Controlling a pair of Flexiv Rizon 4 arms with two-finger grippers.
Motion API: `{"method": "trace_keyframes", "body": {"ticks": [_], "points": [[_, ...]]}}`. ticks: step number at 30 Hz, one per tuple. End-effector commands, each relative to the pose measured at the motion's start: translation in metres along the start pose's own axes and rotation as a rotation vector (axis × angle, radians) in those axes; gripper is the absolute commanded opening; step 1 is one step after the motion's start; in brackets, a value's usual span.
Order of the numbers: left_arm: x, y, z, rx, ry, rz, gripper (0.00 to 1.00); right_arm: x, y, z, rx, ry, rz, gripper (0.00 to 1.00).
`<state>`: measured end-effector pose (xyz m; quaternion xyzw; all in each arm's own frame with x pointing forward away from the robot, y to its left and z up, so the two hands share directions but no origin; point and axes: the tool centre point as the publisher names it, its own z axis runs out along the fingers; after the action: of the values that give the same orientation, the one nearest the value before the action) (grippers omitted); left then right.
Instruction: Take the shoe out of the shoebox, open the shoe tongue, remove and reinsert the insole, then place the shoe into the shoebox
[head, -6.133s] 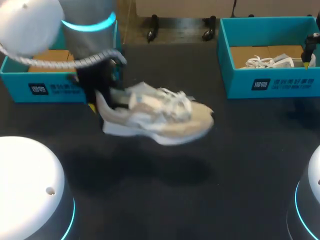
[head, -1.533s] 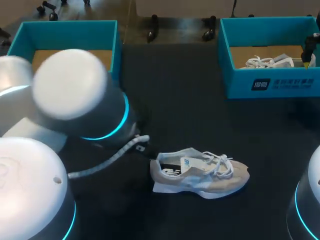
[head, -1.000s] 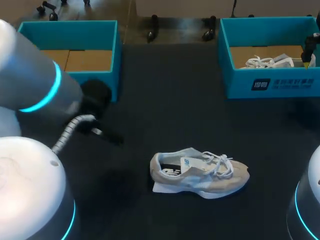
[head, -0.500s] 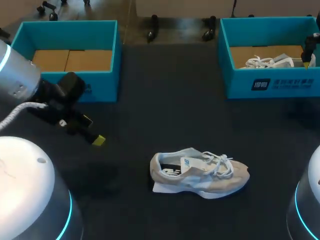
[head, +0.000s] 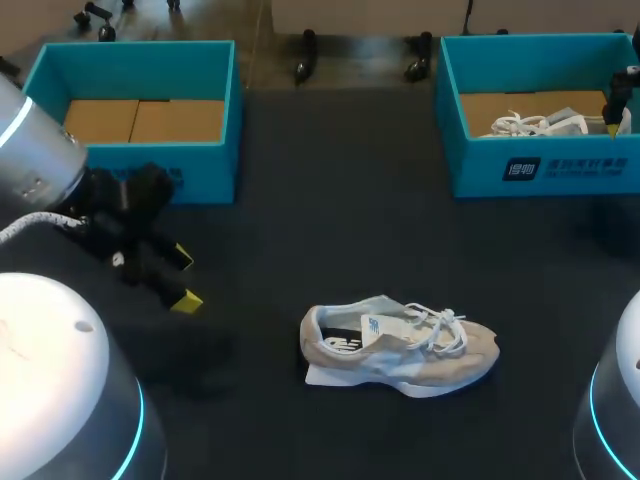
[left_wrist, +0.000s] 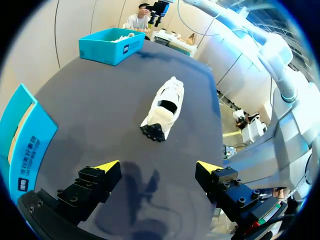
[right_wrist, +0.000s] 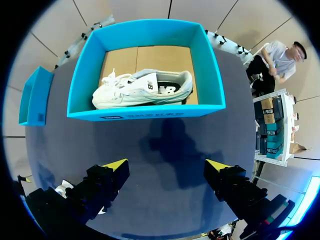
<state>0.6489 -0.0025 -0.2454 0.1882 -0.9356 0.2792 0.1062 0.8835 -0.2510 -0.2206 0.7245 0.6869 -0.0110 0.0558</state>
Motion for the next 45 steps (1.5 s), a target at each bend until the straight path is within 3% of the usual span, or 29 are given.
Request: {"method": "trace_keyframes", "body": {"ticks": [1,3,6,11,15,24,37,45], "points": [[-0.003,-0.002,0.001,-0.006,0.006,0.0,1.0,0.0,0.0,0.0,0.0,0.0,-0.001,1.0],[-0.003,-0.002,0.001,-0.006,0.006,0.0,1.0,0.0,0.0,0.0,0.0,0.0,-0.001,1.0],[0.006,0.005,0.009,0.078,0.06,0.152,1.0,0.0,0.0,0.0,0.0,0.0,-0.001,1.0],[-0.012,0.023,0.032,0.182,0.163,0.266,1.0,0.0,0.0,0.0,0.0,0.0,-0.001,1.0],[-0.026,0.034,0.041,0.252,0.175,0.279,1.0,0.0,0.0,0.0,0.0,0.0,-0.001,1.0],[-0.034,0.053,0.056,0.406,0.22,0.297,1.0,0.0,0.0,0.0,0.0,0.0,-0.001,1.0],[-0.034,0.053,0.056,0.406,0.22,0.297,1.0,0.0,0.0,0.0,0.0,0.0,-0.001,1.0],[-0.051,0.067,0.082,0.504,0.215,0.369,1.0,0.0,0.0,0.0,0.0,0.0,-0.001,1.0]]}}
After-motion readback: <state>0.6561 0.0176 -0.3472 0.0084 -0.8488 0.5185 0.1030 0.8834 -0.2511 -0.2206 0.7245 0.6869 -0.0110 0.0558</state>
